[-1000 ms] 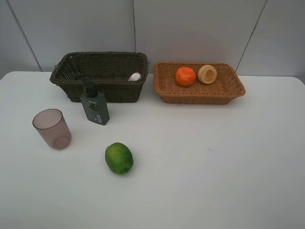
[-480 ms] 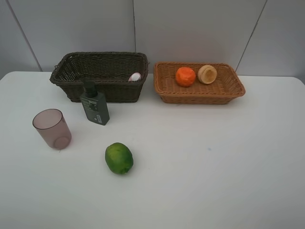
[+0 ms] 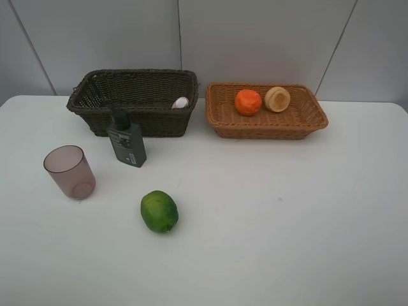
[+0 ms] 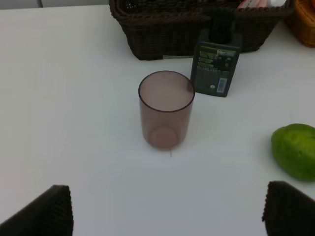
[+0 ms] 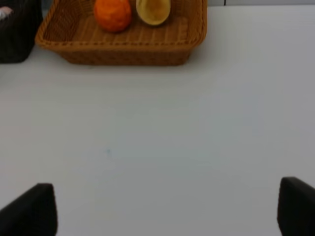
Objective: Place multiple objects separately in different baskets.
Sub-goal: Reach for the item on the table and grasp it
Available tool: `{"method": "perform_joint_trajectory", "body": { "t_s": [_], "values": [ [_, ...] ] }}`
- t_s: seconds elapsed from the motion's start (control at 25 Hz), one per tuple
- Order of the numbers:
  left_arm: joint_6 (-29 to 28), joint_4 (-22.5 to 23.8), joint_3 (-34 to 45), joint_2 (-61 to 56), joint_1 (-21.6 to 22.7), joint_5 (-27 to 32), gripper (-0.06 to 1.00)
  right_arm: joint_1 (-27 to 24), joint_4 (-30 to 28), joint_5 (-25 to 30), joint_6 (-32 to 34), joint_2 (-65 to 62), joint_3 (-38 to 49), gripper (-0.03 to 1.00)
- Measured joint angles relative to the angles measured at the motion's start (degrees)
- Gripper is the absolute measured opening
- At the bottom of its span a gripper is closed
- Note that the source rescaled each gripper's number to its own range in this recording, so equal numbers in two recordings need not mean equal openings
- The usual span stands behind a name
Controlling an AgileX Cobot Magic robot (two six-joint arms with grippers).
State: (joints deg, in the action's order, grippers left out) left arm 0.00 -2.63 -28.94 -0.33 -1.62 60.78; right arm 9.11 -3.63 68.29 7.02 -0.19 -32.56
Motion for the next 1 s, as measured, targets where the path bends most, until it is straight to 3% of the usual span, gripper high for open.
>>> {"method": "perform_joint_trajectory", "body": {
  "t_s": [0.2, 0.52, 0.76, 1.0],
  "values": [
    [0.0, 0.0, 0.0, 0.0, 0.0, 0.0, 1.00, 0.0, -0.8, -6.2, -0.1, 0.0, 1.9, 0.97],
    [0.0, 0.0, 0.0, 0.0, 0.0, 0.0, 1.00, -0.1, -0.8, -7.1, -0.2, 0.0, 2.7, 0.97],
    [0.0, 0.0, 0.0, 0.0, 0.0, 0.0, 1.00, -5.7, -0.8, -7.1, -0.2, 0.0, 2.7, 0.97],
    [0.0, 0.0, 0.0, 0.0, 0.0, 0.0, 1.00, -6.0, -0.9, -7.1, -0.2, 0.0, 2.7, 0.97]
  ]
}}
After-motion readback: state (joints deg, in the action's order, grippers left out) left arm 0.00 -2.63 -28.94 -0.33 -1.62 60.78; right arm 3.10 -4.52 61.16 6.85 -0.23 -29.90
